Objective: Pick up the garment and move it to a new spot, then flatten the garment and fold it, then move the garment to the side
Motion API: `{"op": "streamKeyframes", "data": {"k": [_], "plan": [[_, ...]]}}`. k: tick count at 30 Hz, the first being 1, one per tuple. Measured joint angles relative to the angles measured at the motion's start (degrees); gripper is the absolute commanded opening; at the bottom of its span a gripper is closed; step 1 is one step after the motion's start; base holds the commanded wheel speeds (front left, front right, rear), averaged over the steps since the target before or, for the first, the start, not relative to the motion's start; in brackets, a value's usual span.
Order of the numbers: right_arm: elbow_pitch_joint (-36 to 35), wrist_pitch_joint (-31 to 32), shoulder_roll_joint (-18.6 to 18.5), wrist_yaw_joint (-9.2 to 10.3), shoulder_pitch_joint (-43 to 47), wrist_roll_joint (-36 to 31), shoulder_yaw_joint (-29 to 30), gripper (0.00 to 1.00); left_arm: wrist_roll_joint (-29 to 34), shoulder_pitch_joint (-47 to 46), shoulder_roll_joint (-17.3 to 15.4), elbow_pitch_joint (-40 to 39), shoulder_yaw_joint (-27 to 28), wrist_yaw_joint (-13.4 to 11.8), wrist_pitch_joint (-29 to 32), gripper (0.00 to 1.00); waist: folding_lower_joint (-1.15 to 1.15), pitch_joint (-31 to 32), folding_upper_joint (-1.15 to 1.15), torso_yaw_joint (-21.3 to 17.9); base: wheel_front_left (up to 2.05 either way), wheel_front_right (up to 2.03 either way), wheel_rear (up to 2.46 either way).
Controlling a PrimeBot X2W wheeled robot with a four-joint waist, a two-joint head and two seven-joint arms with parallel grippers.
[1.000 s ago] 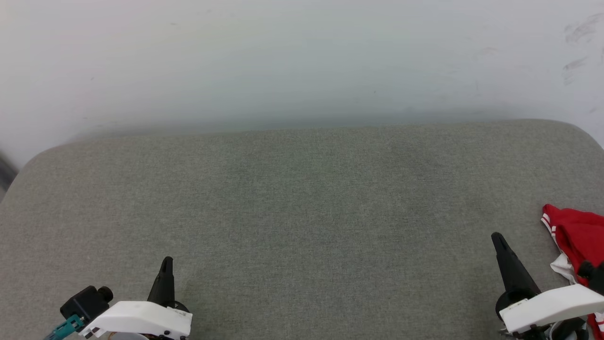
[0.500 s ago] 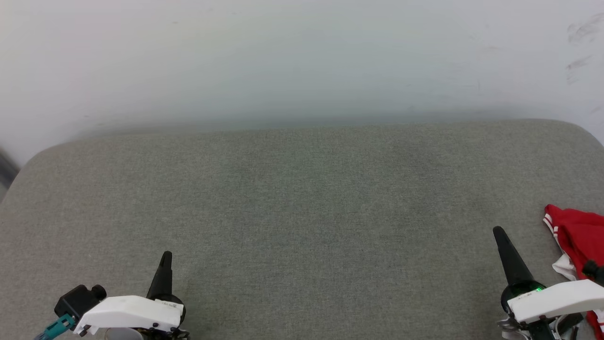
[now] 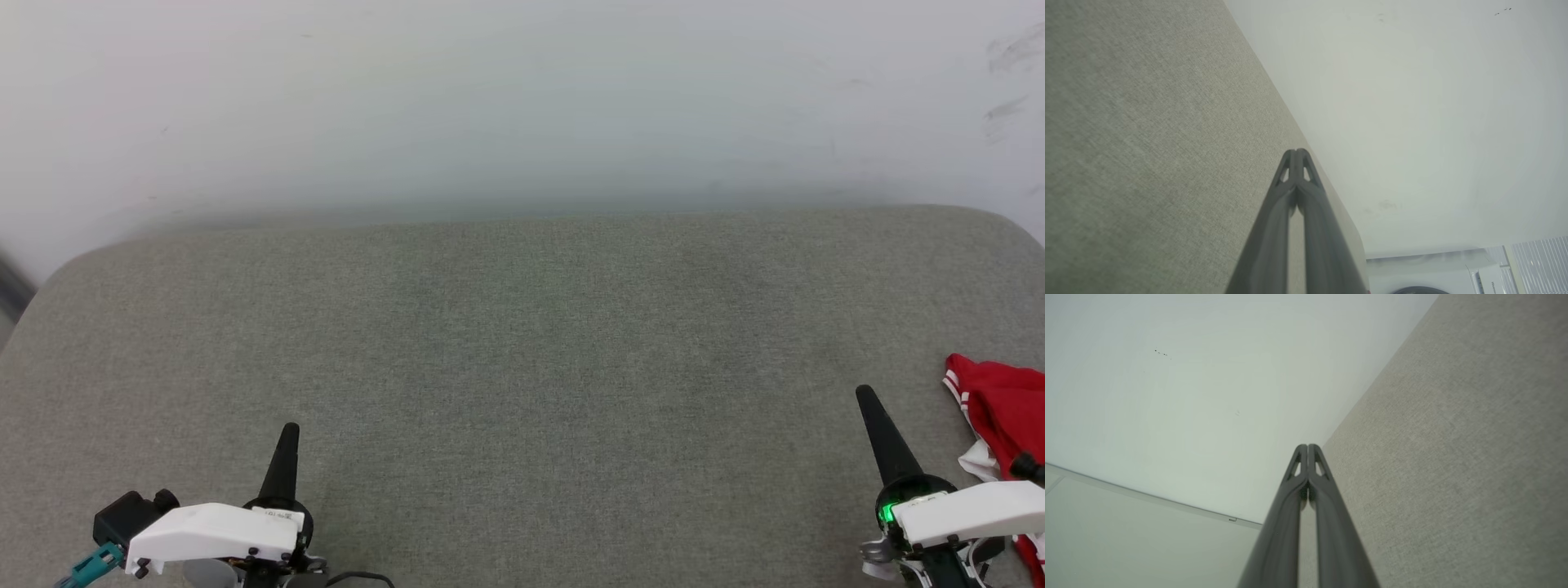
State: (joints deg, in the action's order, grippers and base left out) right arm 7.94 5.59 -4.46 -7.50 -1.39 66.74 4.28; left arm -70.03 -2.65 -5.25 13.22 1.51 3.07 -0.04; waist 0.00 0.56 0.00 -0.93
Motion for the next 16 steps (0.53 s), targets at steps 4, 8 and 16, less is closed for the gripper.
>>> {"op": "streamKeyframes", "data": {"k": [4, 8, 16], "plan": [[0.6, 0.0, 0.1, 0.0, -0.5, 2.3, 0.2, 0.0, -1.9, -0.3, 0.2, 0.1, 0.5, 0.4, 0.6, 0.0, 0.0, -0.1, 0.0, 0.1, 0.0, 0.0, 0.0], [1.1, 0.0, 0.2, 0.0, -0.9, 4.4, 0.4, 0.0, -3.8, -0.4, 0.4, 0.1, 0.9, 0.7, 1.2, 0.0, 0.0, -0.1, 0.0, 0.1, 0.0, 0.0, 0.0], [2.0, 0.1, 0.5, 0.0, -1.6, 8.6, 0.7, 0.0, -7.4, -1.1, 0.7, 0.2, 1.7, 1.4, 2.2, 0.0, 0.0, -0.2, 0.0, 0.3, 0.0, 0.0, 0.0]]}}
